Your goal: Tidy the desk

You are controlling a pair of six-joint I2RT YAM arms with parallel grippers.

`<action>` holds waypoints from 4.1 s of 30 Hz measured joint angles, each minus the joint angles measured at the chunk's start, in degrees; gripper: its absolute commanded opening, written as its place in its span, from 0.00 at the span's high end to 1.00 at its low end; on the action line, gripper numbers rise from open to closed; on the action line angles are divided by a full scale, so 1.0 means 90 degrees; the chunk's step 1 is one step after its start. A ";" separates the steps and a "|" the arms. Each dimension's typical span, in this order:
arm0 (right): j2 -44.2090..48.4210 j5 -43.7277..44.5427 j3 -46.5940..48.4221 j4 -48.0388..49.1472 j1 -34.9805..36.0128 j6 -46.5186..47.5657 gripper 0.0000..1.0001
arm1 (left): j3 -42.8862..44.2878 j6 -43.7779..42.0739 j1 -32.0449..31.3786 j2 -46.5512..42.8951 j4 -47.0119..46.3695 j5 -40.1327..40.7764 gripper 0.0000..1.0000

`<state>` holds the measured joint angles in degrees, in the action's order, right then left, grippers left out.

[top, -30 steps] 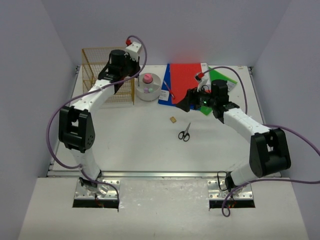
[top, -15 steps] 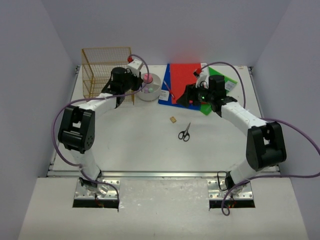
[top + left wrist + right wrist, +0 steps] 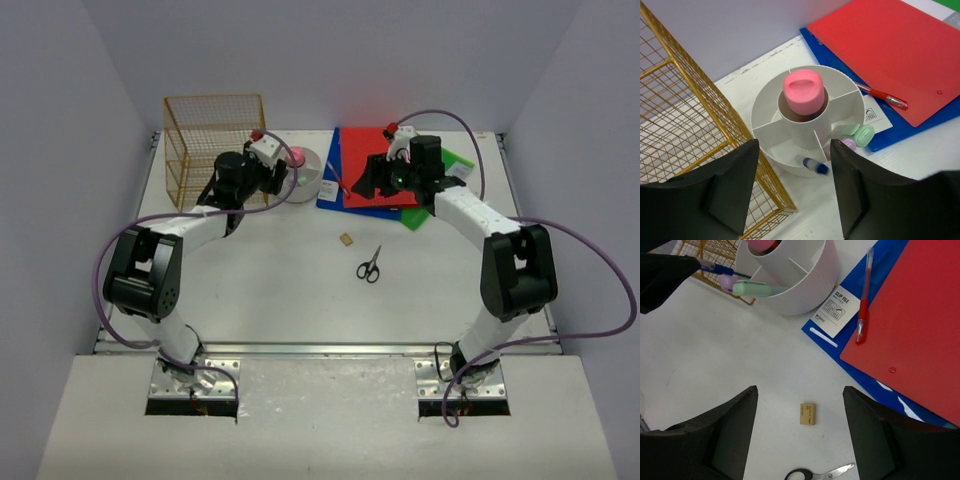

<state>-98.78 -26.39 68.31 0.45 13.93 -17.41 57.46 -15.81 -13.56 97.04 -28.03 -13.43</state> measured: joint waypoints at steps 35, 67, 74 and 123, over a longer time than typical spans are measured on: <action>-0.3942 0.2609 0.3122 -0.0269 0.1064 0.2003 0.57 | 0.1041 0.1095 0.0000 -0.2582 0.2997 0.0083 0.19; 0.1315 -0.1005 -0.1167 -0.1475 -0.0011 -0.4414 1.00 | 0.0361 -0.5334 -0.1337 -0.3221 0.5108 -0.2737 0.26; 0.1234 -0.1524 -0.1532 -0.1970 0.0106 -0.5755 1.00 | -0.0185 -0.6756 -0.2992 -0.3429 0.5353 -0.2668 0.36; 0.1399 -0.1204 -0.0918 -0.3079 0.1093 -0.3486 1.00 | 0.0899 -0.7306 -0.3878 -0.1261 0.6272 -0.1903 0.62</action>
<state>-86.19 -37.22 60.04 -27.25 23.77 -48.79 65.56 -81.57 -48.47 85.69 28.42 -30.56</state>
